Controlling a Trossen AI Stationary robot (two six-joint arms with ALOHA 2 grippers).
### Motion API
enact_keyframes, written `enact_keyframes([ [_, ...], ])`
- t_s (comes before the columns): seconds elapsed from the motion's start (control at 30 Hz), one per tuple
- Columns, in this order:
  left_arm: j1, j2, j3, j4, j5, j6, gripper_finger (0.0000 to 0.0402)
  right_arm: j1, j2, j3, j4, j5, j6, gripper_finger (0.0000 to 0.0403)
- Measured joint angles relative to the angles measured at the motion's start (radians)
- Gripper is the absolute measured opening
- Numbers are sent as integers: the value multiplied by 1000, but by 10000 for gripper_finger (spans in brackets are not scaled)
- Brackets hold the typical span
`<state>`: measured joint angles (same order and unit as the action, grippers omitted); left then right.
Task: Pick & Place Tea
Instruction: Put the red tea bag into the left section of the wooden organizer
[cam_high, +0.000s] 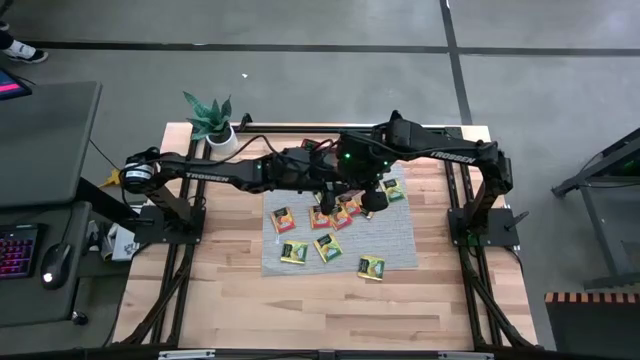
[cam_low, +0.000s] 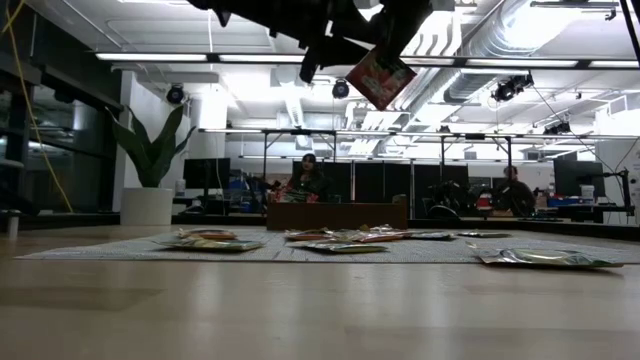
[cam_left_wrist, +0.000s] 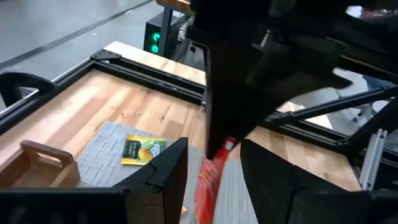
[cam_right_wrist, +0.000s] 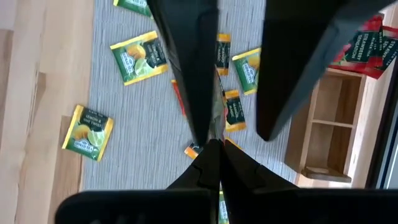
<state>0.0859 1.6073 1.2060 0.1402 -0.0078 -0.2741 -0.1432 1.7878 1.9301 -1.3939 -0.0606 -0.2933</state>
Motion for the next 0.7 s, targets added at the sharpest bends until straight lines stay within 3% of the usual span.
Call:
enact_keyframes([
  [0.7,-1,0,0,-15,7,5,139,0,0,0,20,0,-4,0],
])
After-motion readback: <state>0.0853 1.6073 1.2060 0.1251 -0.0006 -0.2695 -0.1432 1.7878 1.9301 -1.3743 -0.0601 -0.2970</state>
